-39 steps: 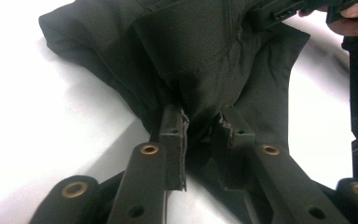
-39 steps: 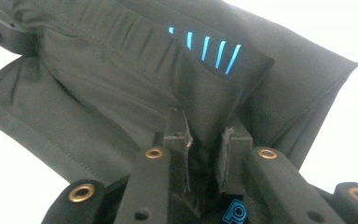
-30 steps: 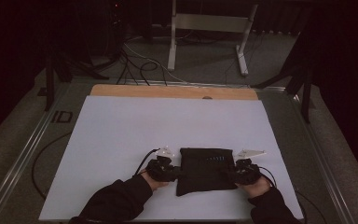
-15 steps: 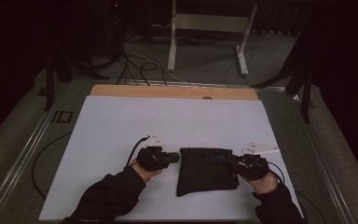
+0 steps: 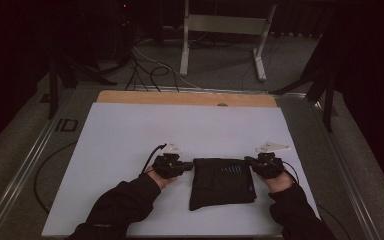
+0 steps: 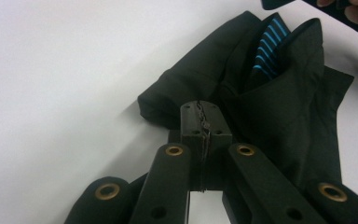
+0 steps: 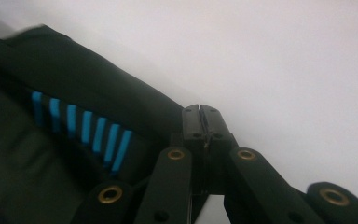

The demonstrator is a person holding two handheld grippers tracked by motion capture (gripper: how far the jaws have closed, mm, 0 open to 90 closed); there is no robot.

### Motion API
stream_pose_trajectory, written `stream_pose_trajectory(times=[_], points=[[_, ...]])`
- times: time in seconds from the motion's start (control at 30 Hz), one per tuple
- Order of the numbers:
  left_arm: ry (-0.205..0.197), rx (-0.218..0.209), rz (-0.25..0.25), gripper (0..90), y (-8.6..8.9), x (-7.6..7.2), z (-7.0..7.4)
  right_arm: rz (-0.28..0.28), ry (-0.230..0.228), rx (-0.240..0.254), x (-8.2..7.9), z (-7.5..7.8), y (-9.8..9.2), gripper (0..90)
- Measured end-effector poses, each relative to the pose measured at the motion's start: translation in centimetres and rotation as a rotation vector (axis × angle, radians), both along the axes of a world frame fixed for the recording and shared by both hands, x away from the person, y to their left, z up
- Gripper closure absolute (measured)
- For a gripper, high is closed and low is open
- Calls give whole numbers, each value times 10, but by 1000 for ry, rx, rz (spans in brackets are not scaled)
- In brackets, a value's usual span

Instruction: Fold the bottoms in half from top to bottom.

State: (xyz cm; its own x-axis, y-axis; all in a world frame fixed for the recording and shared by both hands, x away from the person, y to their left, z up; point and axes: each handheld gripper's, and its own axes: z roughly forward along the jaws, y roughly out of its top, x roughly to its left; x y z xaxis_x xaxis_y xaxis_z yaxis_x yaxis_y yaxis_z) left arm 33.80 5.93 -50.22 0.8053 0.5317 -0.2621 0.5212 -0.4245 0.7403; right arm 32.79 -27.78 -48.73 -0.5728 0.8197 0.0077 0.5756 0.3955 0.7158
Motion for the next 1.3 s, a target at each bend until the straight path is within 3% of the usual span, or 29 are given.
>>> stream_pose_trajectory(times=[0.2,0.5,0.77,1.3], points=[[45,-3,-24,896,-8,3,-9,4,45,30,2,-9,-3,900],[70,-32,-47,895,-10,2,-9,41,76,56,0,-15,1,900],[51,-59,-96,896,-11,-5,-1,66,68,99,-10,-8,2,900],[17,-85,-221,895,-14,-33,18,147,43,142,-49,12,11,900]])
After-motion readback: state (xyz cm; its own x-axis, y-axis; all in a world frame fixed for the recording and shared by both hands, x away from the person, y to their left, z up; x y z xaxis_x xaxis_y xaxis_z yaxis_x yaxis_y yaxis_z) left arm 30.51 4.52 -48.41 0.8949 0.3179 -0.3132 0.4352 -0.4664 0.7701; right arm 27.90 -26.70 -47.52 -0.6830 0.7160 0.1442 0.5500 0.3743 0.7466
